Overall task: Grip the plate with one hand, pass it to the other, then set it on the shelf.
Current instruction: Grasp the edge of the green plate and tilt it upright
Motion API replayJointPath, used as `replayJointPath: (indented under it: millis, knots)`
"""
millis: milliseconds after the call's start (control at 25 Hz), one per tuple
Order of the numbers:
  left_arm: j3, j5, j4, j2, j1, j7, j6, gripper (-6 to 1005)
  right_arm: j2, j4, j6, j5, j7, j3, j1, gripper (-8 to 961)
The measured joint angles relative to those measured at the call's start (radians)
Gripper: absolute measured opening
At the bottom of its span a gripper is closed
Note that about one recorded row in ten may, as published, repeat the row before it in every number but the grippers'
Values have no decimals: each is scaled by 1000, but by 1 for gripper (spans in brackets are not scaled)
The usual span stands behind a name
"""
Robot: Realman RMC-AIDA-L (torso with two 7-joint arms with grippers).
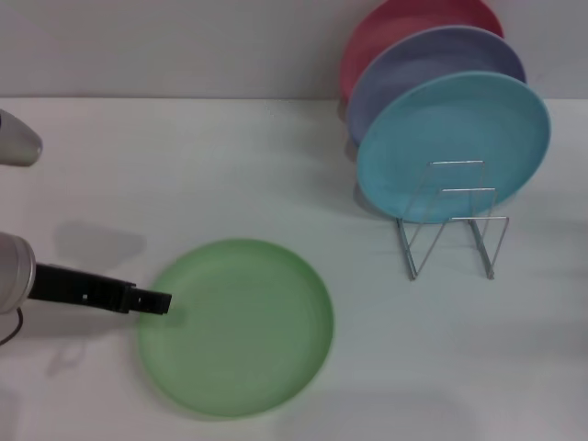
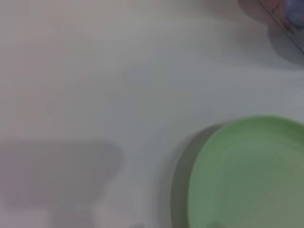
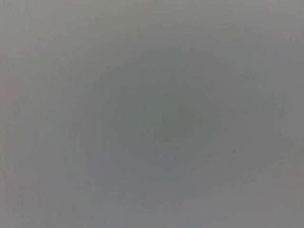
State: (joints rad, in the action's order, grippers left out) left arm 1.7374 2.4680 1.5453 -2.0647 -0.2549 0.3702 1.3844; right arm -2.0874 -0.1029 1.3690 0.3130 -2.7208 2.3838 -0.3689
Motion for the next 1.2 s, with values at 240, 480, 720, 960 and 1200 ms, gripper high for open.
replayJointPath:
  millis: [240, 480, 720, 960, 1200]
  knots:
    - [-16, 44, -28, -1, -9, -1, 7, 734, 0, -3, 4, 0, 0, -10, 1, 779]
    - [-16, 47, -96, 0, -47, 1, 8, 728, -2, -3, 7, 0, -1, -12, 4, 778]
    - [-18, 48, -140, 2, -78, 2, 9, 721, -2, -3, 8, 0, -1, -12, 6, 777]
    - [-20, 53, -165, 2, -101, 0, 10, 714, -2, -3, 9, 0, -8, -12, 2, 776]
    - [-87, 163, -138, 1, -117, -67, 24, 708, 0, -3, 9, 0, -8, -12, -2, 775]
